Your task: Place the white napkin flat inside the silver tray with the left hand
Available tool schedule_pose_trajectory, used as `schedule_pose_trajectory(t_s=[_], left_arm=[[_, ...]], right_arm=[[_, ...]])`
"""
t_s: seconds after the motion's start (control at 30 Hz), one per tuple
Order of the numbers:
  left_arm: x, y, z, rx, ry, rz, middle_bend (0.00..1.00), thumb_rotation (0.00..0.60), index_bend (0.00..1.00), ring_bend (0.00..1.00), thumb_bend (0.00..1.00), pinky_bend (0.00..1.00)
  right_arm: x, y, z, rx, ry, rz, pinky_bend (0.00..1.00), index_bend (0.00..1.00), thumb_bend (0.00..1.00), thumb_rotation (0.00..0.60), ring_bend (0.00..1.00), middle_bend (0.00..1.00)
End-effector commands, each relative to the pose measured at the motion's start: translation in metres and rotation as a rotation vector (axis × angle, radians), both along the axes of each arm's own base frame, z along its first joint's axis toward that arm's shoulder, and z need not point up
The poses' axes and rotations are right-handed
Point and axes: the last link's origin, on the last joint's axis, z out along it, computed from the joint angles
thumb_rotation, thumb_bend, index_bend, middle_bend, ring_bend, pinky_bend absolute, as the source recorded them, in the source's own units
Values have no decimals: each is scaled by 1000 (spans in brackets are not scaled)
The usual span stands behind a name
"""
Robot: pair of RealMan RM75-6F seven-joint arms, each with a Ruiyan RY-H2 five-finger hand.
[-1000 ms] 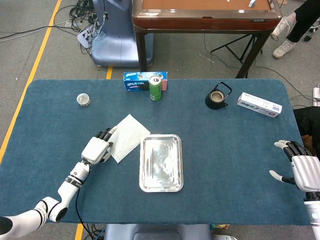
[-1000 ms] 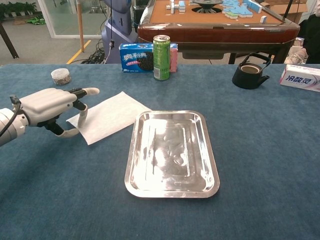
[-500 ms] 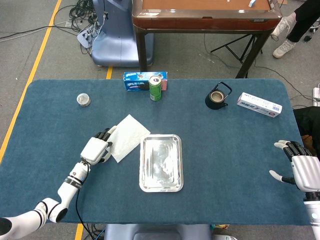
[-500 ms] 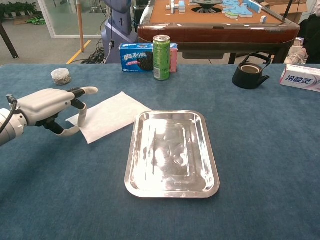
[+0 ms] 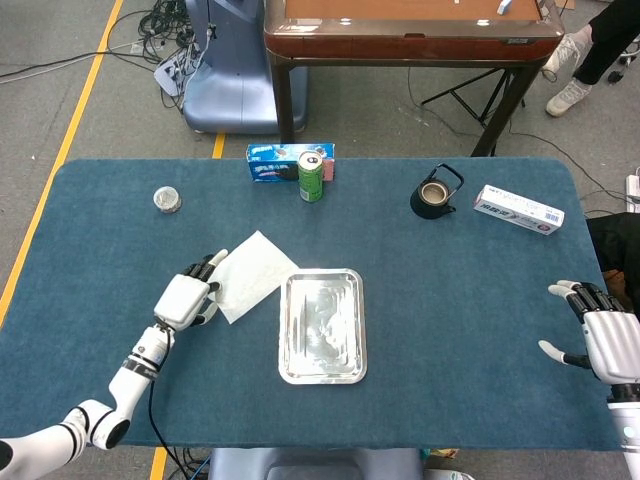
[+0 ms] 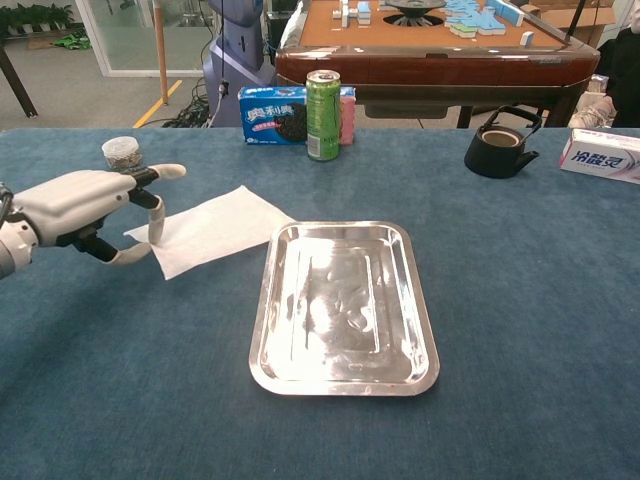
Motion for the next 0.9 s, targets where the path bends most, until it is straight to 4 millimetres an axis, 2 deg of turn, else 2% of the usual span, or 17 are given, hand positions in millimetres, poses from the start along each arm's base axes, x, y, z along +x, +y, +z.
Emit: schedule_pose_trajectory(t_s=[0.03, 0.5, 0.9], left_arm=[[1, -2, 13, 25, -22, -9, 0, 600, 550, 0, 453, 195], [29, -7, 64, 140, -111, 4, 0, 600, 580, 0, 486, 195], [65, -12, 83, 143, -176, -35, 0, 600, 602, 0, 513, 195]], right_arm=[[0, 0, -1, 2, 2, 2, 265, 261, 69, 600, 168, 243], [2, 0, -5, 10, 13, 3, 264, 261, 70, 600, 168, 243], [1, -2, -6, 16, 16, -2, 265, 261, 69, 600, 168, 243]])
